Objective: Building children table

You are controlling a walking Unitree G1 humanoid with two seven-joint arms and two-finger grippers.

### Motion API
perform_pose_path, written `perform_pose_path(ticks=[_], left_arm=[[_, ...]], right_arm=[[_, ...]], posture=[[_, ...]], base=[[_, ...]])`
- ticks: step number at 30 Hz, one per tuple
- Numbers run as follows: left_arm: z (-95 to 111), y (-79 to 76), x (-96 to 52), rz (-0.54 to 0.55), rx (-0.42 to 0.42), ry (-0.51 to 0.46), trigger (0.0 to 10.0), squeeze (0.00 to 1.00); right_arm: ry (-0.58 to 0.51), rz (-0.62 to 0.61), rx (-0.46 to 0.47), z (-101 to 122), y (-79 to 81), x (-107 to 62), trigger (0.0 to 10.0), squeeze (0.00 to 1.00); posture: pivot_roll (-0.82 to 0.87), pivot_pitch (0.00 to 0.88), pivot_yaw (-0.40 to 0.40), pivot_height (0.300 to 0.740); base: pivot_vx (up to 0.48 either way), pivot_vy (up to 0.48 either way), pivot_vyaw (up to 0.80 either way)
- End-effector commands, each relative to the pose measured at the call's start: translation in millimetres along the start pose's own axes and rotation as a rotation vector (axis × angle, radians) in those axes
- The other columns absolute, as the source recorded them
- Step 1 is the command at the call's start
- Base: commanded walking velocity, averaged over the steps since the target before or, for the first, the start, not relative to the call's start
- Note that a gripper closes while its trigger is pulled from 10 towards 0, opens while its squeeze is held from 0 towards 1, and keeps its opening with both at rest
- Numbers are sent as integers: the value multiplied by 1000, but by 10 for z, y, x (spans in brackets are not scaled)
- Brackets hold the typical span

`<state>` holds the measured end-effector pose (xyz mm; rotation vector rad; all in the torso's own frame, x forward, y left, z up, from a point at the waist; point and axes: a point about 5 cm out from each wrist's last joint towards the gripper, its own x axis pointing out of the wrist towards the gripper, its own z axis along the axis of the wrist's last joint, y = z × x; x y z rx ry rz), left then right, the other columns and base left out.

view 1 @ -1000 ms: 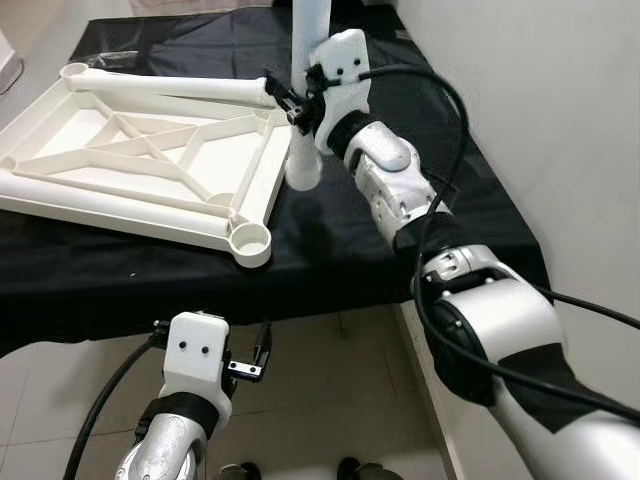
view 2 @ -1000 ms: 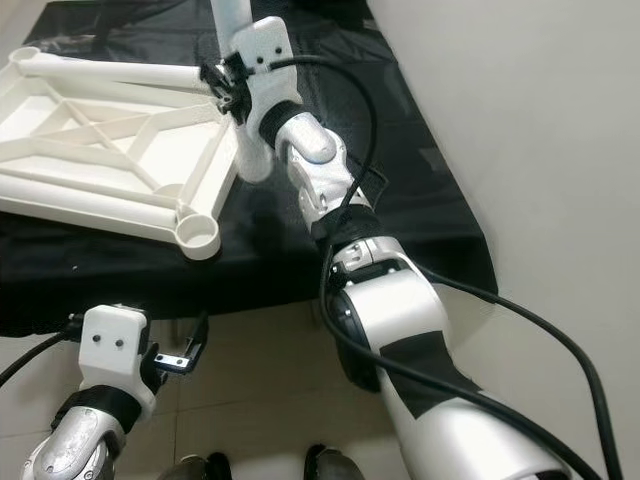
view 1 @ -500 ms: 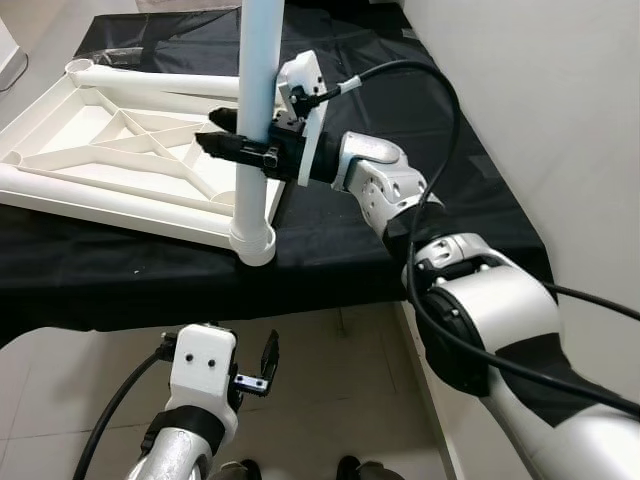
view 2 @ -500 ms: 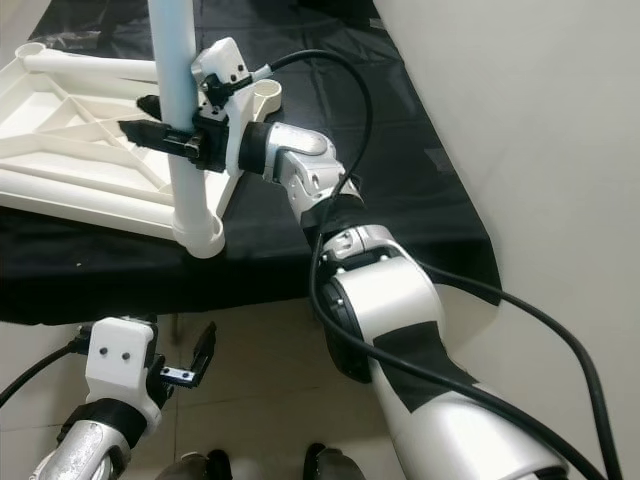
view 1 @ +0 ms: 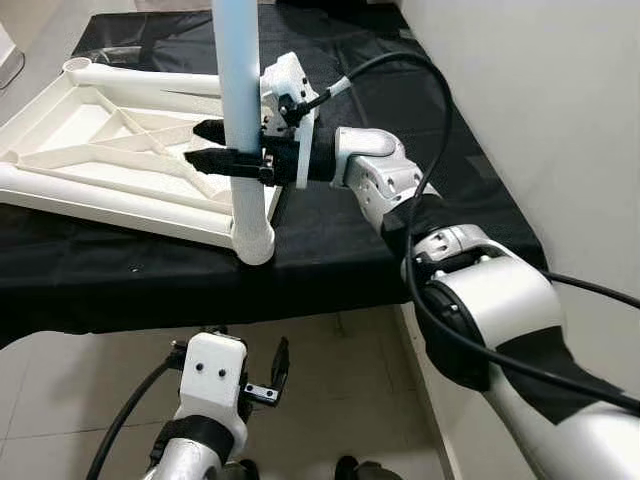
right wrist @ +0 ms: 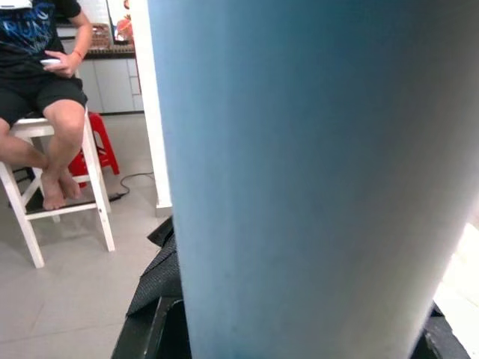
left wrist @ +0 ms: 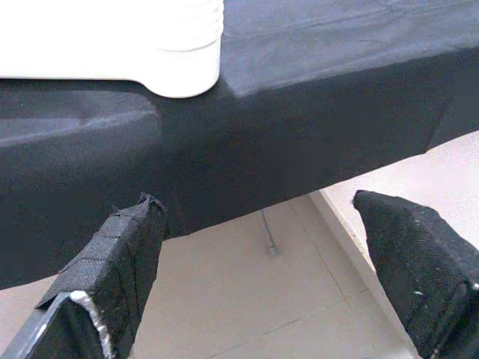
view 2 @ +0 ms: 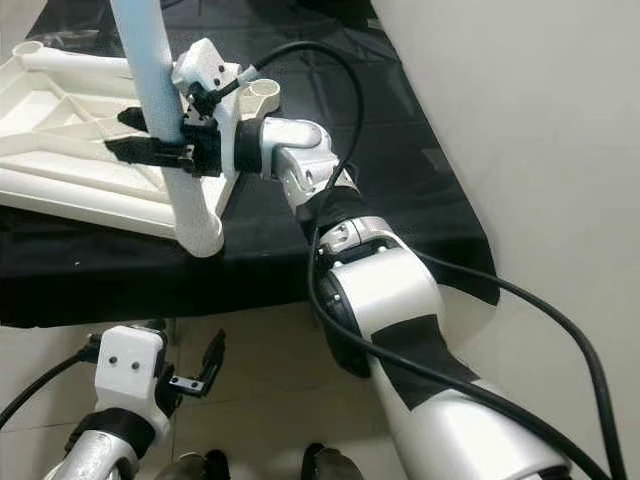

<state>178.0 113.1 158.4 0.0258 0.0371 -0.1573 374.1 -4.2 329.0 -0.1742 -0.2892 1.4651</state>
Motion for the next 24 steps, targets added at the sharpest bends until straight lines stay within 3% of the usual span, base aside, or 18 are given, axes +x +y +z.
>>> perform_pose_path(ticks=[1,8,16,24], left_arm=[[-1,-14,-35,2,-5,3,10000,0],[-16,-52,-36,-8,-10,6,10000,0],[-21,-87,-36,-10,-16,7,10000,0],[-8,-80,-45,10,-15,2,10000,0]], right_arm=[[5,22,-4,21,5,9,10000,0],[61,53,-36,16,16,10,10000,0],[100,86,-71,-57,140,250,10000,0],[88,58,-71,-61,158,317,10000,0]], posture=[[90,252,-83,740],[84,244,-81,740],[81,258,-90,740],[85,264,-99,740]], base=[[0,0,0],[0,0,0],[0,0,0],[0,0,0]])
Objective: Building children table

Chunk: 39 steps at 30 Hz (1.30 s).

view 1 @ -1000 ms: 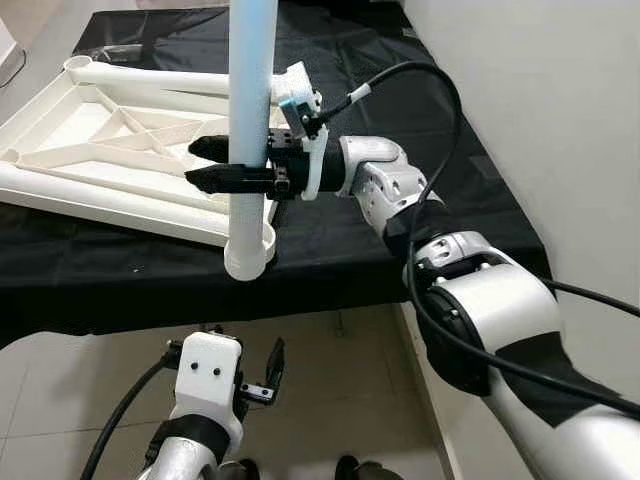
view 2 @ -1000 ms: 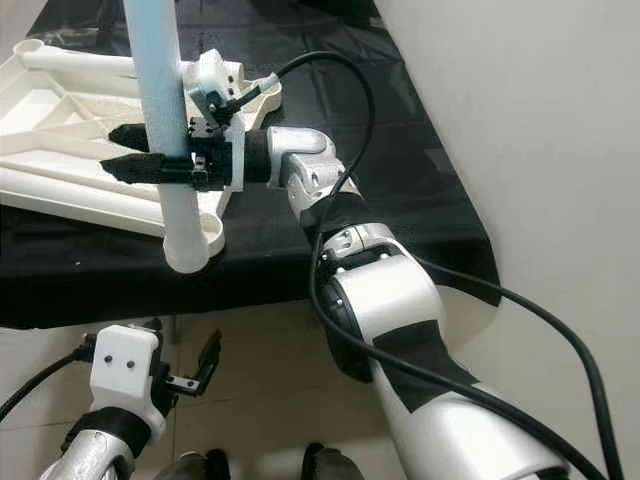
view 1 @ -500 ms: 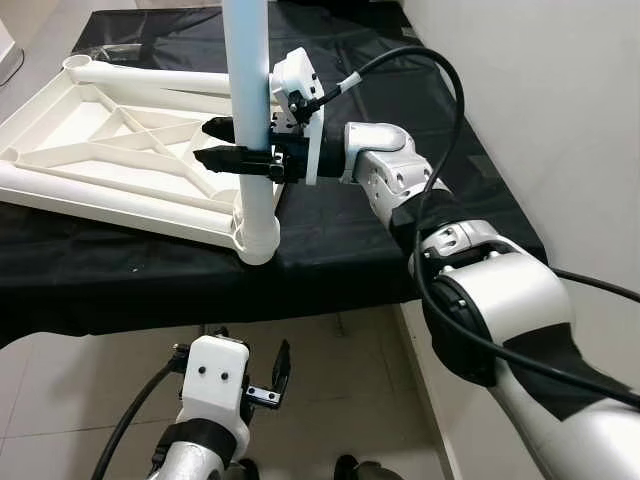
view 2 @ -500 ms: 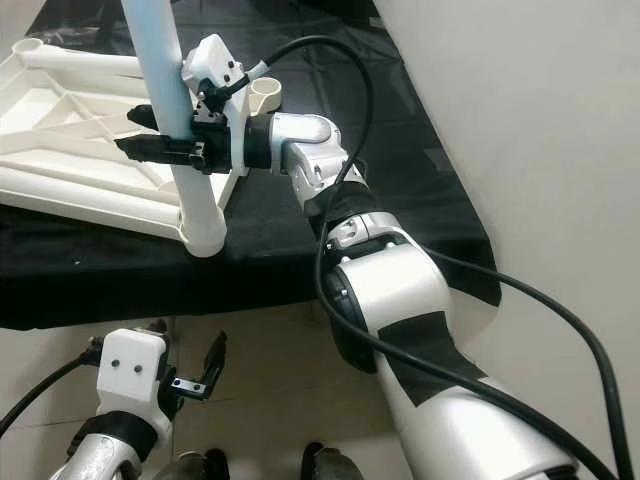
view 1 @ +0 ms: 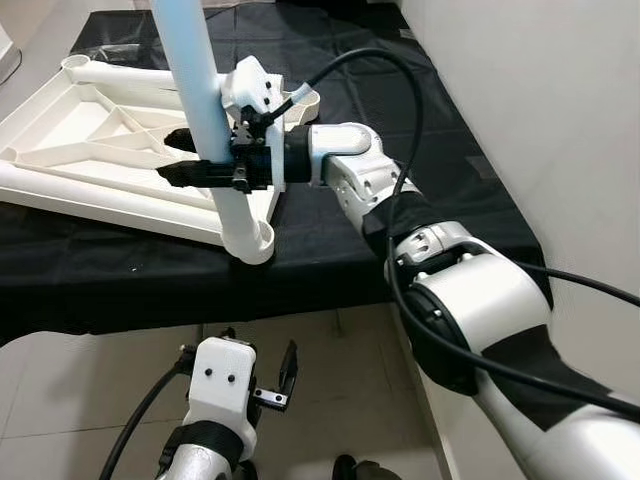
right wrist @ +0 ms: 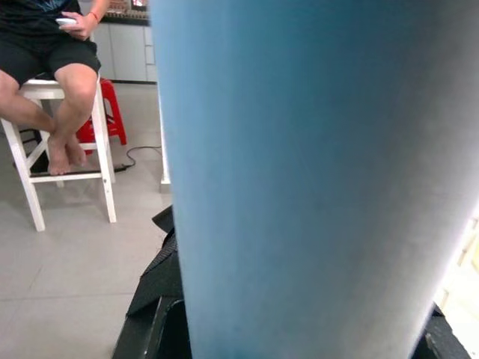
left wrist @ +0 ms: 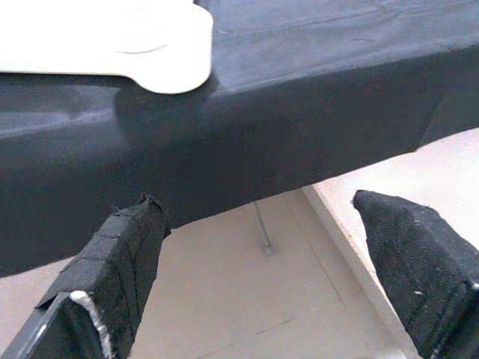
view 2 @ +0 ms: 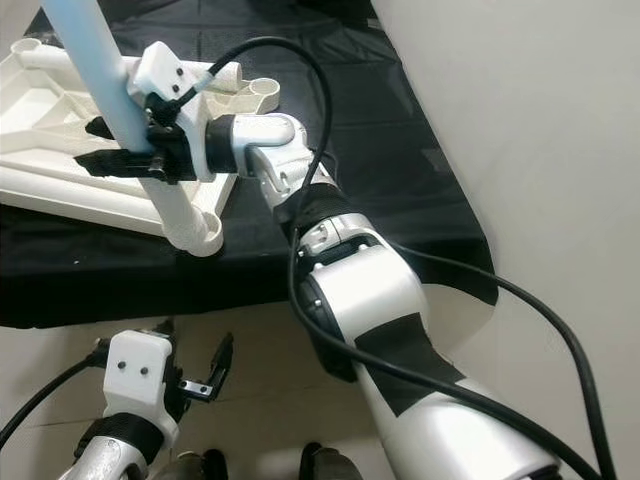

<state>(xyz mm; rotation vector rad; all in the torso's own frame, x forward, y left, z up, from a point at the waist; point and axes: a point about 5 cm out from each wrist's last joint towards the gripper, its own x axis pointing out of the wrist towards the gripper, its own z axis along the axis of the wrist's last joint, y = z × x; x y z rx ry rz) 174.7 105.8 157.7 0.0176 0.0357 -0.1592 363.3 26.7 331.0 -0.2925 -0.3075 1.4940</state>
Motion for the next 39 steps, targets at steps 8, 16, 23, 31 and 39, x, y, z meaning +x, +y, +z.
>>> perform_pose_path(ticks=[8,16,23,31,39], left_arm=[[31,52,13,57,-5,-13,10000,0],[50,72,44,64,2,-27,10000,0],[85,94,102,63,11,-52,10000,0],[83,88,100,63,11,-51,10000,0],[73,83,103,63,8,-47,10000,0]], right_arm=[[-148,-298,138,112,-205,-88,10000,0],[-189,-398,151,116,-274,-183,10000,0],[-216,-518,121,97,-346,-326,10000,0],[-207,-557,119,117,-377,-352,10000,0],[-171,-563,106,65,-359,-325,10000,0]], posture=[[75,259,-103,740],[71,242,-93,740],[71,231,-89,740],[74,227,-92,740],[70,230,-95,740]], base=[[0,0,0],[0,0,194],[0,0,744],[0,0,725],[0,0,602]])
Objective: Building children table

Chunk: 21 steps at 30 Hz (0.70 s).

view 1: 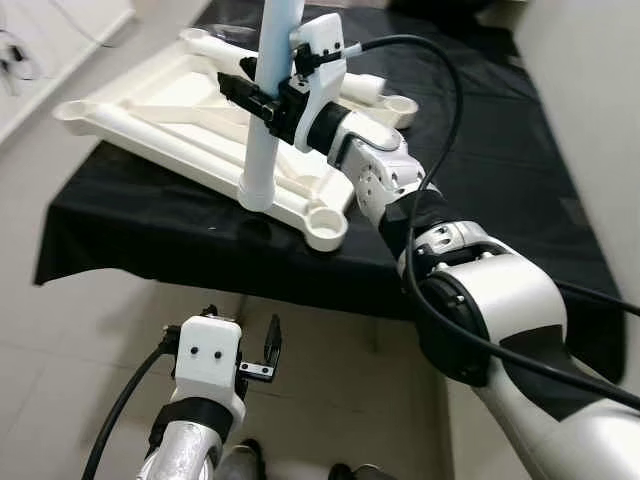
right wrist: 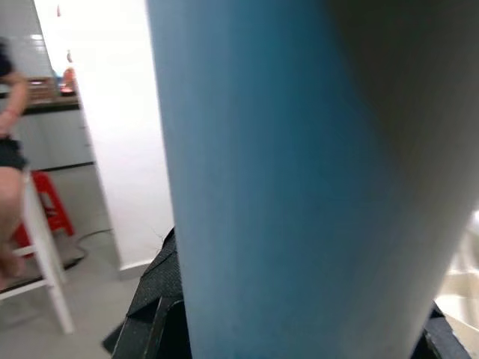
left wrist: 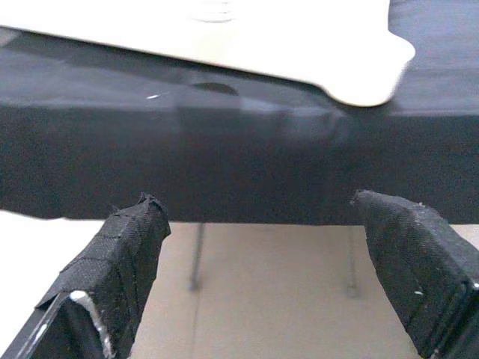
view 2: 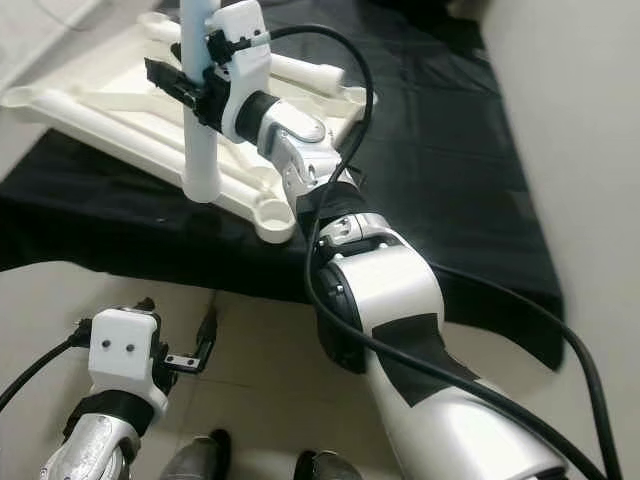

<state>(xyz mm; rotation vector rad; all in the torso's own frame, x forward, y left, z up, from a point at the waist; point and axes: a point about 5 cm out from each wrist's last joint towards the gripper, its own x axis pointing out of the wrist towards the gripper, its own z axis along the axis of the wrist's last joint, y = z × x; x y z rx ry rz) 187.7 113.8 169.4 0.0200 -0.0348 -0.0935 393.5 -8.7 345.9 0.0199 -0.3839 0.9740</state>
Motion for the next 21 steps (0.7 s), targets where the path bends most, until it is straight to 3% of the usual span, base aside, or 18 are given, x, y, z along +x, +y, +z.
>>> perform_pose_path(ticks=[1,5,11,17,19,21], left_arm=[[-48,-20,-12,-4,0,24,10000,0],[-56,-24,-18,-6,1,27,10000,0],[-74,-32,-34,-15,4,36,10000,0],[-85,-32,-44,-16,2,39,10000,0],[-92,-31,-52,-16,1,42,10000,0],[-110,-28,-63,-17,2,50,10000,0]], right_arm=[[-6,6,-14,24,14,15,10000,0],[-5,0,8,19,3,10,10000,0],[-19,-59,-11,183,-143,-40,10000,0],[-12,-71,-35,227,-180,-56,10000,0],[-13,-58,-41,243,-183,-60,10000,0],[21,126,-47,217,-107,-80,10000,0]], posture=[[70,230,-95,740],[73,230,-95,740],[79,229,-94,740],[81,229,-95,740],[81,231,-93,740],[85,231,-90,740]], base=[[0,0,0],[0,0,0],[0,0,0],[0,0,-788],[0,0,0],[0,0,0]])
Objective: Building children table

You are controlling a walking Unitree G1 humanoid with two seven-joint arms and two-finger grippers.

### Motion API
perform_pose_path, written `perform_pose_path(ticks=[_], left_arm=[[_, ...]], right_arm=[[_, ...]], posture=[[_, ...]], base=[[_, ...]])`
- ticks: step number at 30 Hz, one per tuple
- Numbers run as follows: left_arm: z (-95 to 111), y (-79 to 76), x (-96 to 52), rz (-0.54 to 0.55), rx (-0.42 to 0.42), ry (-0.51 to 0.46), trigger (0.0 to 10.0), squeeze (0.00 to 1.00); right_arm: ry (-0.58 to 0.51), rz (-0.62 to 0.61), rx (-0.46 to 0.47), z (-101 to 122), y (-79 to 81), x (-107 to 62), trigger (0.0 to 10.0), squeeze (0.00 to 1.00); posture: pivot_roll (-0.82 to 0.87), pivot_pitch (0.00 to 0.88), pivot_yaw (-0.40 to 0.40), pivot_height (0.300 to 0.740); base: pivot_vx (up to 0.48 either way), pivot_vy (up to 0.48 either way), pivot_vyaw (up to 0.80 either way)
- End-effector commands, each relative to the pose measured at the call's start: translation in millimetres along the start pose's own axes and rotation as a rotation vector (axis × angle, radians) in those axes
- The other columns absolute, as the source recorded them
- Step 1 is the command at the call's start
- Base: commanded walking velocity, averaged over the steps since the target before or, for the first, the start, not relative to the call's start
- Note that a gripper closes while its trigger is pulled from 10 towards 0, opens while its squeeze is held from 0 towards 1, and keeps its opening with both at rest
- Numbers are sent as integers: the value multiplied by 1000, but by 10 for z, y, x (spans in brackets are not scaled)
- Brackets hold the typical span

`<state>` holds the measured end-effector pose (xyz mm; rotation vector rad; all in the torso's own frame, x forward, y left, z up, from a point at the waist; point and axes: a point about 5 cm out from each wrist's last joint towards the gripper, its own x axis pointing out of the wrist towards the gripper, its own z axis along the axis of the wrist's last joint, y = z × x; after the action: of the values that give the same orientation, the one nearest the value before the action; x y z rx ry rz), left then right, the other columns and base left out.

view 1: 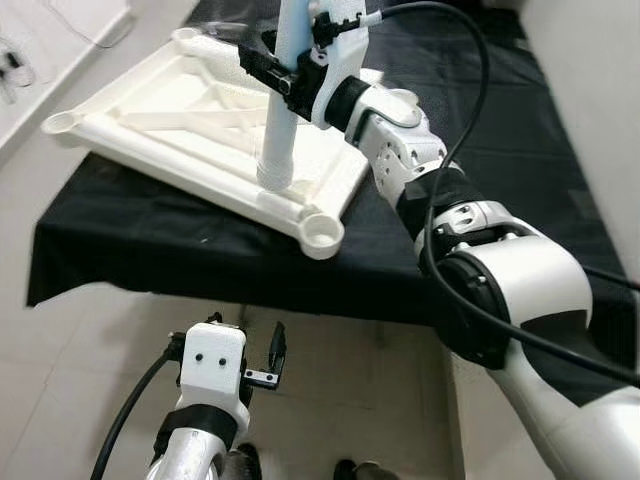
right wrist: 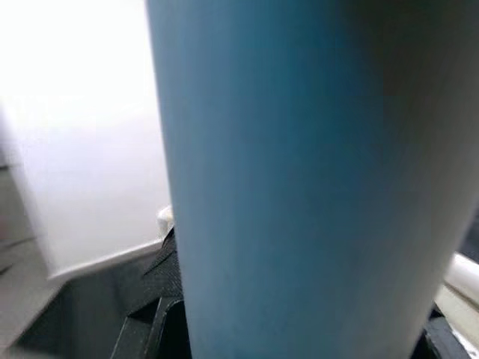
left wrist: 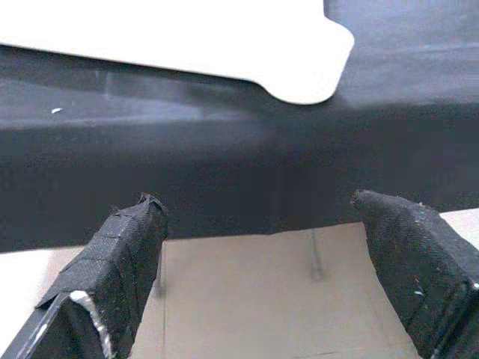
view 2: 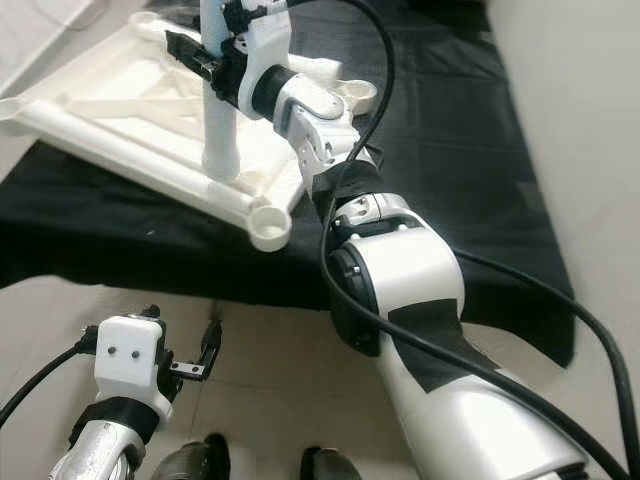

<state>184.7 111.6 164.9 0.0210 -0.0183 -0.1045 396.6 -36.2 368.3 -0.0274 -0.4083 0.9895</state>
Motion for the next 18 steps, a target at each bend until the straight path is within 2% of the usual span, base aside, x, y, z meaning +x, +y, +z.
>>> perform_pose_path(ticks=[1,2,4,5,9,14,18], left_arm=[[-72,-3,-37,-7,3,37,10000,0],[-73,-2,-43,-9,4,38,10000,0],[-73,-2,-43,-9,4,38,10000,0],[-69,-2,-57,-11,5,40,10000,0],[-61,-12,-84,-16,3,40,10000,0],[-58,-24,-91,-19,2,40,10000,0],[-53,-42,-95,-25,-1,40,10000,0]], right_arm=[[55,198,-9,-65,136,19,10000,0],[115,300,-47,-125,148,-49,10000,0],[115,300,-47,-125,148,-49,10000,0],[183,406,-59,-188,135,-155,10000,0],[189,388,-50,-147,44,-231,10000,0],[198,378,-48,-139,5,-267,10000,0],[237,377,-38,-176,-59,-364,10000,0]], posture=[[93,229,-87,740],[93,229,-87,740],[93,229,-87,740],[98,228,-87,740],[99,226,-83,740],[100,227,-82,740],[97,229,-80,740]], base=[[0,0,0],[0,0,0],[0,0,0],[0,0,0],[0,0,0],[0,0,0],[0,0,0]])
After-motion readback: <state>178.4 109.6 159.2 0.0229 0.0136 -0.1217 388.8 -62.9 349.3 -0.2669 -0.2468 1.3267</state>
